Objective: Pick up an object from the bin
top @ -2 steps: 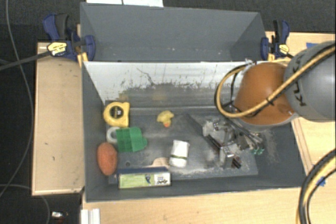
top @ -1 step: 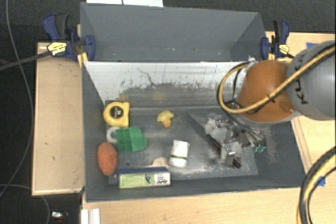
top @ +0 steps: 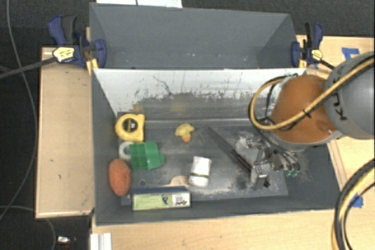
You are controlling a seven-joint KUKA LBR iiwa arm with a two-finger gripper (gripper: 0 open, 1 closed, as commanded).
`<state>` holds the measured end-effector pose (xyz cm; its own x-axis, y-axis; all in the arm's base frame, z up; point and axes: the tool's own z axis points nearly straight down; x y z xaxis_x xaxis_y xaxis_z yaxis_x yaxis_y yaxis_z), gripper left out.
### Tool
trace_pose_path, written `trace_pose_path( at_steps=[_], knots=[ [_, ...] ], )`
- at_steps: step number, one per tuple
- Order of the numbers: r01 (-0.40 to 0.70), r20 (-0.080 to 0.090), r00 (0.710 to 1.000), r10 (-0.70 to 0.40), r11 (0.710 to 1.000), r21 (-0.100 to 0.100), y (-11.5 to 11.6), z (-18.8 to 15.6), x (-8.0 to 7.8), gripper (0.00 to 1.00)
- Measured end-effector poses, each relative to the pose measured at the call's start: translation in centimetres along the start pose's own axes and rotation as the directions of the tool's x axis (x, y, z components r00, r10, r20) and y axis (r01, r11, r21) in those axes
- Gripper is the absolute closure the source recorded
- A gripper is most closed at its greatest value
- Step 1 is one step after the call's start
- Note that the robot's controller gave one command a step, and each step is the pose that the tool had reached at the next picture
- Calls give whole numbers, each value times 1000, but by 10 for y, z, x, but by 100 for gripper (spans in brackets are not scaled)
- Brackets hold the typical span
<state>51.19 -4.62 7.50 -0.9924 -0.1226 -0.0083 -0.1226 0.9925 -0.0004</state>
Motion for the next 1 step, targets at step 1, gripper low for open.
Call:
trace_pose_path(
  at_steps=[1],
  knots=[
    [-49,5,999,49,999,1,-35,-5,-31,0]
  ],
)
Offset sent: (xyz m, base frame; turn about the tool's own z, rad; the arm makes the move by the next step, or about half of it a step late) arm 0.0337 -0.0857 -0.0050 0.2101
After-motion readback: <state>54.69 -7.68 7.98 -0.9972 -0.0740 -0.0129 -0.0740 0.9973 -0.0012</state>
